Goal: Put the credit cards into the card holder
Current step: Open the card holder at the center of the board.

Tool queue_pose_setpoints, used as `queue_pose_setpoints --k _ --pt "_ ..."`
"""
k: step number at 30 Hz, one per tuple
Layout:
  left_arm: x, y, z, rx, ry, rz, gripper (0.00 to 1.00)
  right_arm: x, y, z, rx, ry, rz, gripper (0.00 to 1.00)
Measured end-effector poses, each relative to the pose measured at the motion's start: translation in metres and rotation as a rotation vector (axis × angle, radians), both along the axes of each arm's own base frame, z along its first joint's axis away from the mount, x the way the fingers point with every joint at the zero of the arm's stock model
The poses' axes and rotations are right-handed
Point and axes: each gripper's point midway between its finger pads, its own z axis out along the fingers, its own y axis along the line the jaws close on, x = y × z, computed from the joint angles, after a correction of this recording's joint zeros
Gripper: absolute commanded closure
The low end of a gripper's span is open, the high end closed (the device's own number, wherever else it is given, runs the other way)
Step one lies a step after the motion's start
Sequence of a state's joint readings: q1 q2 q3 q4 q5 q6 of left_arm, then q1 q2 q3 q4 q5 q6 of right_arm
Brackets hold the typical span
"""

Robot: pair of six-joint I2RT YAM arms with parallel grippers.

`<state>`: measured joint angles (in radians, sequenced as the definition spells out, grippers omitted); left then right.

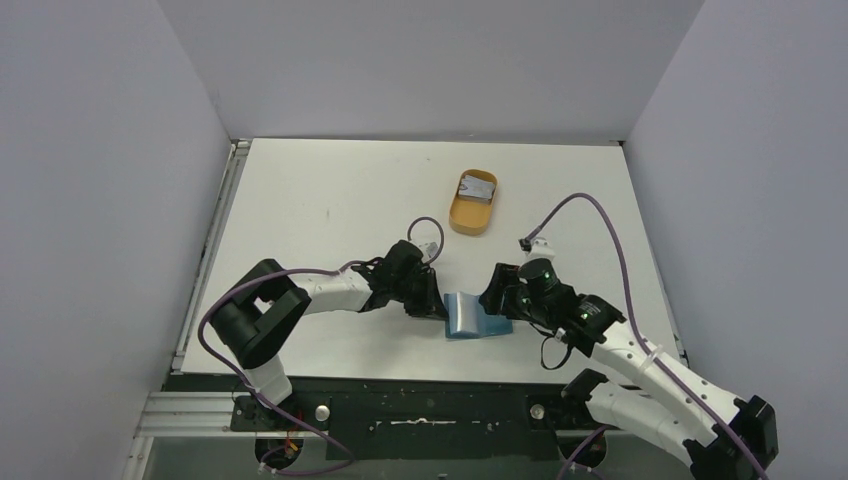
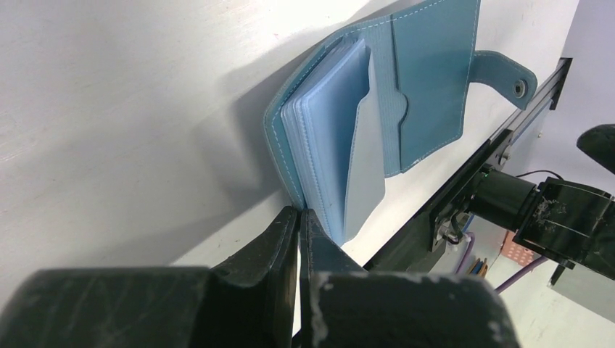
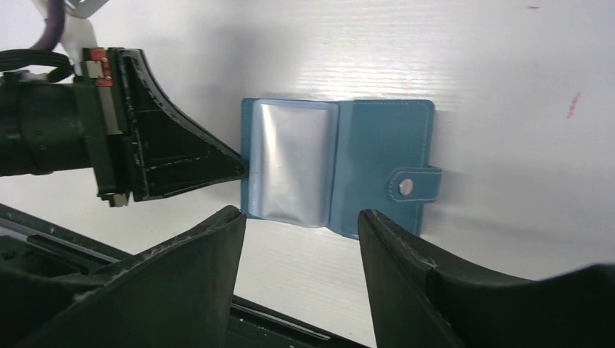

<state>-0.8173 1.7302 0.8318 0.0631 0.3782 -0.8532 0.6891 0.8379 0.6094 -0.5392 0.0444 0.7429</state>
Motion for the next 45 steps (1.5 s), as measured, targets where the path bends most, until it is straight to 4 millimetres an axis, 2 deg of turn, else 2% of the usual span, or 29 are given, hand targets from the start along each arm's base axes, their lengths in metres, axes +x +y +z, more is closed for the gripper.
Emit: queue_pose_setpoints --k 4,9,13,15,21,25,34,40,45 --pt "0.0 0.0 0.0 0.001 0.0 -0.001 1.0 0.002 0.018 -0.002 0.006 0.034 0.054 0.4" --pt "0.0 0.0 0.0 0.001 0.001 -0.001 1.0 0.0 0.039 -0.036 -0.041 0.139 0.114 0.29" --pt "0.0 -0.001 0.001 -0.002 0.001 -0.001 1.0 -0.001 0.042 -0.063 -0.104 0.199 0.122 0.19" --pt "0.0 -0.001 0.001 -0.004 0.001 -0.003 1.0 -0.001 0.041 -0.073 -0.138 0.214 0.118 0.09" --pt "-0.001 -0.001 0.002 -0.007 0.003 -0.005 1.0 -0.002 0.041 -0.089 -0.212 0.223 0.129 0.05" --pt "-0.001 -0.001 0.001 -0.006 0.003 -0.004 1.0 0.002 0.044 -0.091 -0.235 0.217 0.125 0.11" --pt "-0.001 0.0 -0.001 -0.001 0.003 -0.002 1.0 0.006 0.044 -0.093 -0.234 0.207 0.099 0.44" --pt "-0.001 0.0 0.0 -0.004 0.005 -0.003 1.0 0.001 0.034 -0.091 -0.223 0.185 0.075 0.53" --pt "-0.002 -0.001 0.001 -0.01 0.008 -0.006 1.0 -0.003 0.024 -0.087 -0.203 0.169 0.054 0.67"
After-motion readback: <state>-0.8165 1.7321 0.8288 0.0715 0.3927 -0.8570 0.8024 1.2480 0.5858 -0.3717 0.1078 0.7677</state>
